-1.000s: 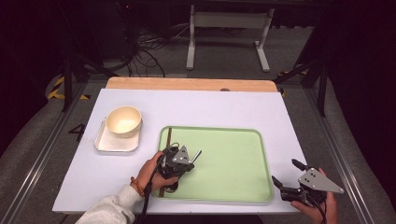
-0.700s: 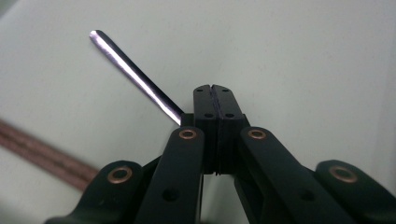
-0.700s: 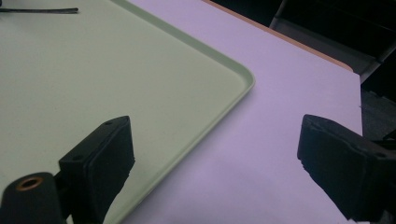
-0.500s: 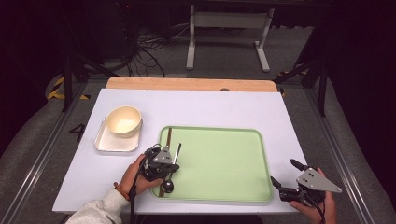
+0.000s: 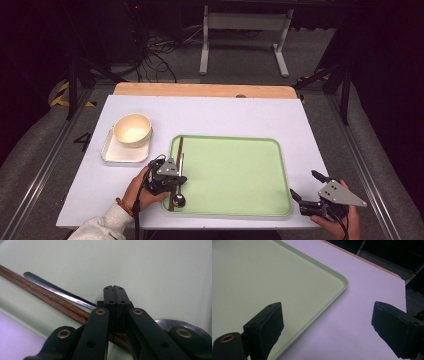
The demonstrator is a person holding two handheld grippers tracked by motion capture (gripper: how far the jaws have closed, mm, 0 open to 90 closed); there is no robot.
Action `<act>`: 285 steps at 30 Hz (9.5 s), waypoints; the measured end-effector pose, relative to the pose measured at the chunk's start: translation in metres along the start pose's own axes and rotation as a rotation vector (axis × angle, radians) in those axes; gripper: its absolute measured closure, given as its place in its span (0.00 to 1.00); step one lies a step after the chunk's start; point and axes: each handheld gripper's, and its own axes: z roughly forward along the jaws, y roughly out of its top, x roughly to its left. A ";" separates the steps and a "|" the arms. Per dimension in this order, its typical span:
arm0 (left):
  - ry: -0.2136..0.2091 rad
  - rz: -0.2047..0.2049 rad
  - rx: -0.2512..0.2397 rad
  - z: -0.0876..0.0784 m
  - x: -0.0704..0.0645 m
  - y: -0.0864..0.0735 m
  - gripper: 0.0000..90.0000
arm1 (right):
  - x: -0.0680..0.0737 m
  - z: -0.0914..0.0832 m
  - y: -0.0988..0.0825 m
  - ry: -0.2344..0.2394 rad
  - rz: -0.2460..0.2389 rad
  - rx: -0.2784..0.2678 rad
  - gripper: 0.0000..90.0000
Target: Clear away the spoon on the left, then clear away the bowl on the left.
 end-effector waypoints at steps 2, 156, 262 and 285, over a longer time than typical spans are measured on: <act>0.002 0.009 -0.005 -0.002 0.000 0.000 1.00 | 0.000 0.000 0.000 0.000 -0.002 0.000 0.12; 0.431 -0.062 0.045 -0.077 0.108 -0.023 0.92 | 0.007 0.005 0.001 0.024 -0.025 0.008 0.12; 0.137 0.310 0.057 0.036 0.022 0.082 0.91 | 0.007 0.005 -0.001 0.025 -0.011 0.018 0.12; 0.119 0.272 -0.031 0.024 0.030 0.079 0.82 | 0.007 0.003 0.000 0.023 -0.015 0.011 0.12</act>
